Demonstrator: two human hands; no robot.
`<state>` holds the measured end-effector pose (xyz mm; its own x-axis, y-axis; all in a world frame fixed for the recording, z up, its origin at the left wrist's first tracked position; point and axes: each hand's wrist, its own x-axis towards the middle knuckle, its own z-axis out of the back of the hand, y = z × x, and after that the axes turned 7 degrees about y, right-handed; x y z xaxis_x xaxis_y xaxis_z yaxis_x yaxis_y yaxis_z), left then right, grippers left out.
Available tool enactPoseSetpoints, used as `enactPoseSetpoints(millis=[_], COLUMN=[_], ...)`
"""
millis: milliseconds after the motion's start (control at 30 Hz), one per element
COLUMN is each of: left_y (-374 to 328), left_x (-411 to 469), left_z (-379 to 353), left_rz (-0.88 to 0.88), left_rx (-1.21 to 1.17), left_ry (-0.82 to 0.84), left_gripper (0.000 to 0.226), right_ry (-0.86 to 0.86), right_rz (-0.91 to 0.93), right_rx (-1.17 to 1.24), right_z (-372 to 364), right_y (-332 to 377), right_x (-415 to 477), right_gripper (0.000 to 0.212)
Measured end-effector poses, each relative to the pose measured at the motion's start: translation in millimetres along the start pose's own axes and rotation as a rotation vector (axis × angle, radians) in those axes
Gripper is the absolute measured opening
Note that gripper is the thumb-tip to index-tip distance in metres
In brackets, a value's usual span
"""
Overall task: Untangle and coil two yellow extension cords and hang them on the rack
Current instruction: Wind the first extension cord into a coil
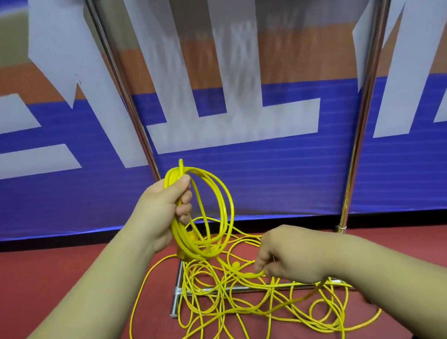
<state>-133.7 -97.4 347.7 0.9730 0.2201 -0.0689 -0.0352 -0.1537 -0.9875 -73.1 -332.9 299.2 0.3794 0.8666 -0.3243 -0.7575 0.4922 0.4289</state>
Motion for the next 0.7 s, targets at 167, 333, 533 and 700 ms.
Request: enactPoseSetpoints(millis=[167,333,533,700], left_y=[6.1,15.9,20.9,22.8], left_x=[4.8,1.0,-6.7,-10.7], left_z=[-6.1,-22.9,-47.2,-62.0], left_rz=[-0.051,-0.034,0.088,0.165], left_rx=[-0.029,0.187,0.200,0.191], left_ry=[-0.027,-0.007,0.097,0.221], left_gripper=[0.018,0.023,0.016,0.016], right_ry=[-0.106,-0.334,-0.609,-0.769], right_rz=[0.098,0.178,0.182,0.123], right_rx=[0.063,0.154,0.242,0.317], right_z=[20.1,28.5,29.5,31.1], right_y=[12.8,16.1,8.8,4.1], right_x=[-20.4,-31.7,-30.5,-31.4], right_gripper=[0.042,0.027,0.015,0.021])
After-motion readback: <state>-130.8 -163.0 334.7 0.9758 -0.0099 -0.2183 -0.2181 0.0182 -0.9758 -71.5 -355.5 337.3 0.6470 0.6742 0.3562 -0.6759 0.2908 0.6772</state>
